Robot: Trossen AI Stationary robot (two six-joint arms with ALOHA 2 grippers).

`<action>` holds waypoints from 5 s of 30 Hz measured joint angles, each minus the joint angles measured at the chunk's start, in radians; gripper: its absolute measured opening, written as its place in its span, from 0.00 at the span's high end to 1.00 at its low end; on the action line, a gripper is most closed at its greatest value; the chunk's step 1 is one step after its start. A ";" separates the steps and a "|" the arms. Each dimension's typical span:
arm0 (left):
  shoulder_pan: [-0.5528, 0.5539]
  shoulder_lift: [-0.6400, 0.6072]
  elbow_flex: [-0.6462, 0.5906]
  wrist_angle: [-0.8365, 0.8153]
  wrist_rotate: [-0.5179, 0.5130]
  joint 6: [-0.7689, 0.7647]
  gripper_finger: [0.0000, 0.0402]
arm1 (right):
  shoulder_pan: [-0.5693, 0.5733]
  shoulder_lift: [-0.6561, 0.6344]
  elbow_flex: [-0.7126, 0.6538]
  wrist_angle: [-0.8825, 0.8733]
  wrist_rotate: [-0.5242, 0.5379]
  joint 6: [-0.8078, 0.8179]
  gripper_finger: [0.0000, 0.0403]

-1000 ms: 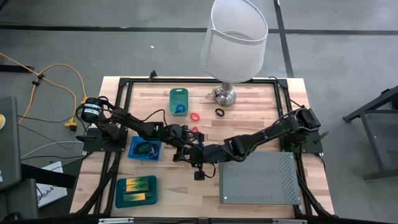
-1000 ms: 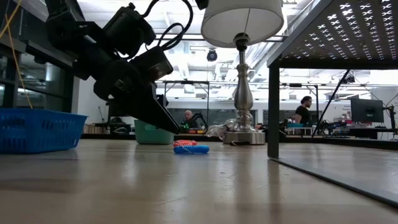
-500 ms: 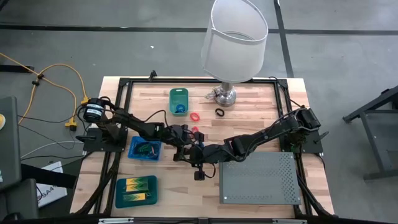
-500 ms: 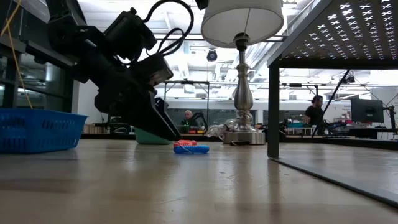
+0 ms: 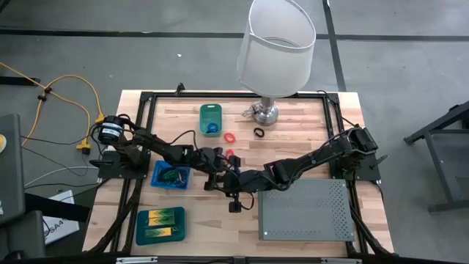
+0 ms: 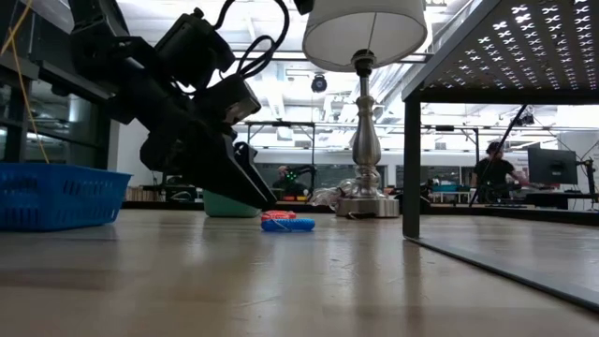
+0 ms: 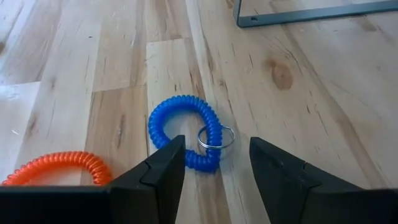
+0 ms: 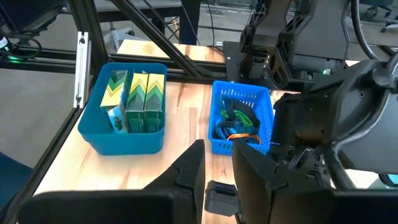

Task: Pick & Place Office Desk Supplies
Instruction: Put the orange spring rubberband into the green bin

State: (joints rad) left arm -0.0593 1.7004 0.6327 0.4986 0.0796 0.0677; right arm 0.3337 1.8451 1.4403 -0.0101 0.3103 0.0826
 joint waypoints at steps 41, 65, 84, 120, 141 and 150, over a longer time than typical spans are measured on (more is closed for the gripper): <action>0.169 -0.001 0.001 -0.022 -0.006 0.102 0.57 | 0.000 0.000 0.000 0.000 0.000 0.000 0.83; 0.206 0.011 0.126 -0.213 0.056 0.176 0.57 | 0.000 0.000 0.000 0.000 0.000 0.000 0.83; 0.194 0.049 0.130 -0.286 0.066 0.167 0.57 | 0.000 0.000 0.000 0.000 0.000 0.000 0.83; 0.193 0.052 0.129 -0.255 0.047 0.149 0.87 | 0.000 0.000 0.000 0.004 0.000 0.000 0.83; 0.189 -0.143 0.129 -0.299 -0.020 0.175 0.89 | 0.000 0.000 0.000 0.003 0.000 0.000 0.83; 0.287 -0.272 0.130 -0.428 -0.078 0.166 0.89 | 0.000 0.000 0.000 0.006 0.000 0.000 0.83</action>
State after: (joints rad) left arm 0.2278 1.4287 0.7628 0.0706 0.0015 0.2340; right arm 0.3337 1.8454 1.4403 -0.0038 0.3106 0.0827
